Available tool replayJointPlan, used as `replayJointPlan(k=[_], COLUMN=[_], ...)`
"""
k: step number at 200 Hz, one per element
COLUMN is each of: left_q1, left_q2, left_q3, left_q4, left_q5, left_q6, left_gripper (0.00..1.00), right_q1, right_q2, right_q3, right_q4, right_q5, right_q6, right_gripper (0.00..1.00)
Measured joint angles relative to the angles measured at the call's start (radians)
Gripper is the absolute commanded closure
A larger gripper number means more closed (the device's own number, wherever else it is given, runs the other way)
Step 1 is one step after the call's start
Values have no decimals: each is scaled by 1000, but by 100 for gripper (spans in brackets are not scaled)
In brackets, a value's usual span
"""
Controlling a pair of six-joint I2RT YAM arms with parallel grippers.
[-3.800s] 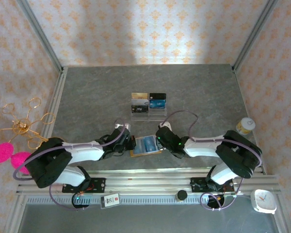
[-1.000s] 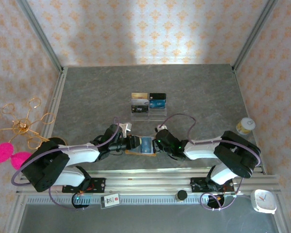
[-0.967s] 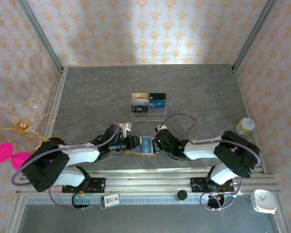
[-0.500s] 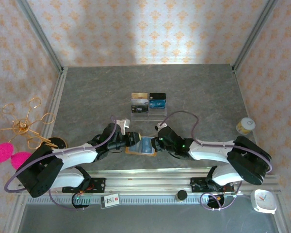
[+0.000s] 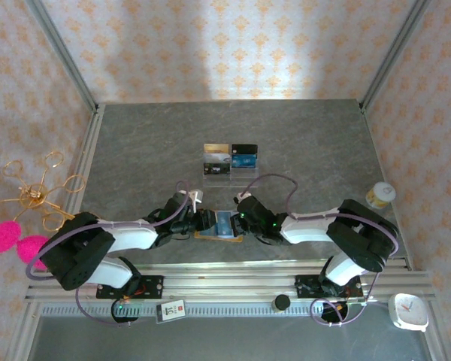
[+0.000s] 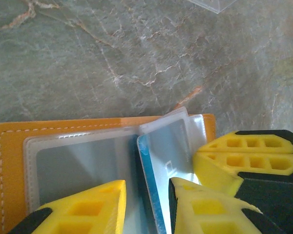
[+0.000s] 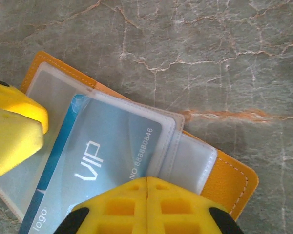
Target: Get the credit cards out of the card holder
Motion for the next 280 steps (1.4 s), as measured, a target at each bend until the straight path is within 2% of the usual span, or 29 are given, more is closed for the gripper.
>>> replayJointPlan(k=[56,86,116,147,161,170,176,207,280], left_q1=[-2,-8,-21,-21,-21,-21,-21,-23,0], left_q2=[14,40,59,67,66,66,67,55,-99], left_q3=[-5,-5,-5,-12,-19,-21,-22,-45,-116], left_q4=[38,77,100,113,117,121,121,140,101], left_q5=[5,10,11,9,7,7,7,11,19], left_q6=[-6,-26,-40,-60,-64,-69,-77,-91,-96], left_gripper=[70,76,78,87,88,93,100,100,100], right_q1=[0,0,0,0,0,0,0,0,2], right_q2=[0,0,0,0,0,0,-1,-1,-1], right_q3=[-23,-27,-32,-35,-37,-38,-39,-40,-40], right_q4=[43,53,61,68,71,73,75,77,77], right_q5=[-2,-3,-3,-2,-2,-2,-2,-1,16], right_q6=[14,18,19,19,19,19,20,27,53], right_gripper=[96,96,97,97,97,97,97,97,98])
